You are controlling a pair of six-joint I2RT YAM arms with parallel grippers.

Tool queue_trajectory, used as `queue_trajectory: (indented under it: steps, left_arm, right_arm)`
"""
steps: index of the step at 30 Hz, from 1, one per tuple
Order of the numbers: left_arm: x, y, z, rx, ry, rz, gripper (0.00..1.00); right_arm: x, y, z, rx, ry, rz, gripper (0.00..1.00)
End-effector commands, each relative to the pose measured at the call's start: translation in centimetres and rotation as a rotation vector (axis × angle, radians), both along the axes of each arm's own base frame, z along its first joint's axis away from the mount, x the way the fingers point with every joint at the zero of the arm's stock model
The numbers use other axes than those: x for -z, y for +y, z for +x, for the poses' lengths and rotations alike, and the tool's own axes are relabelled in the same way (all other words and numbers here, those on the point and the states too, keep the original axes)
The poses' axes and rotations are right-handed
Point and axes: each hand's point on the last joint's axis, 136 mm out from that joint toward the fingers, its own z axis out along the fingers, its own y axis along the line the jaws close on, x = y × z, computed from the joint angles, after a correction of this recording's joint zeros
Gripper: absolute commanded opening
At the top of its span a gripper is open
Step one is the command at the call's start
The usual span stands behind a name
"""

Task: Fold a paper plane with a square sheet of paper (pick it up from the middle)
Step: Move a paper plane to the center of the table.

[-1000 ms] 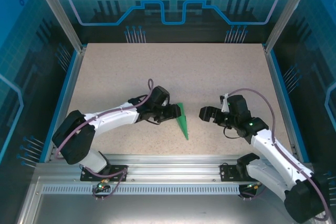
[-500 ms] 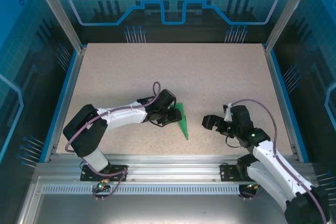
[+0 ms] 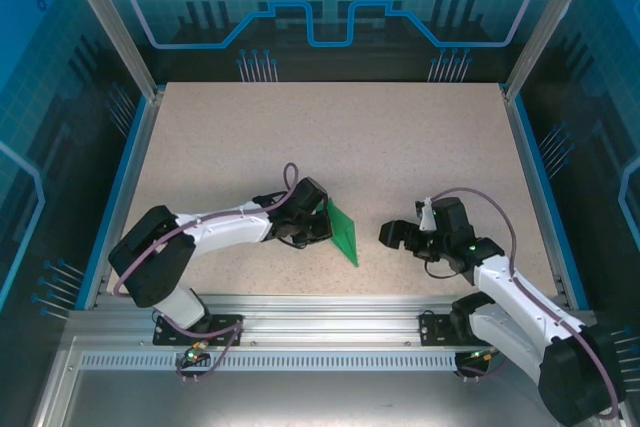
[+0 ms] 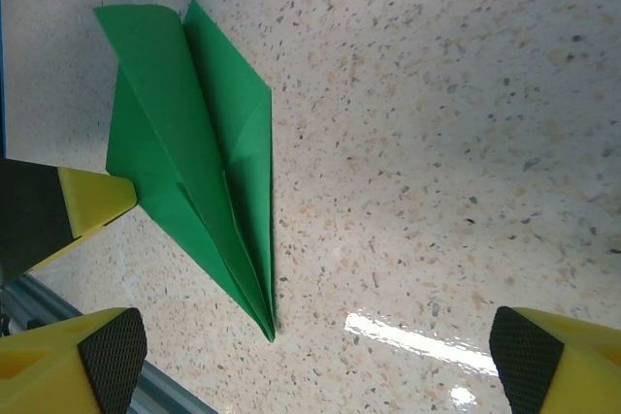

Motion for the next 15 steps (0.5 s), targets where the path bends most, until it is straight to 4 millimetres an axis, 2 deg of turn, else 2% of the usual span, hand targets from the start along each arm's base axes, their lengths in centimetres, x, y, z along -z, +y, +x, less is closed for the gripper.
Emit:
queue_trajectory:
  steps: [1, 10, 15]
  left_arm:
    - [-0.8, 0.4, 0.1, -0.002, -0.036, -0.032, 0.06]
    - [-0.6, 1.3, 0.3, -0.005, -0.037, -0.041, 0.07]
    - [-0.2, 1.5, 0.2, -0.01, -0.027, -0.037, 0.07]
  right_arm:
    - [-1.5, 1.7, 0.5, -0.074, -0.05, 0.008, 0.93]
    - [0.2, 6.9, 1.2, -0.257, -0.012, -0.094, 0.84]
    - [1.1, 9.6, 2.4, -0.314, 0.016, -0.076, 0.73]
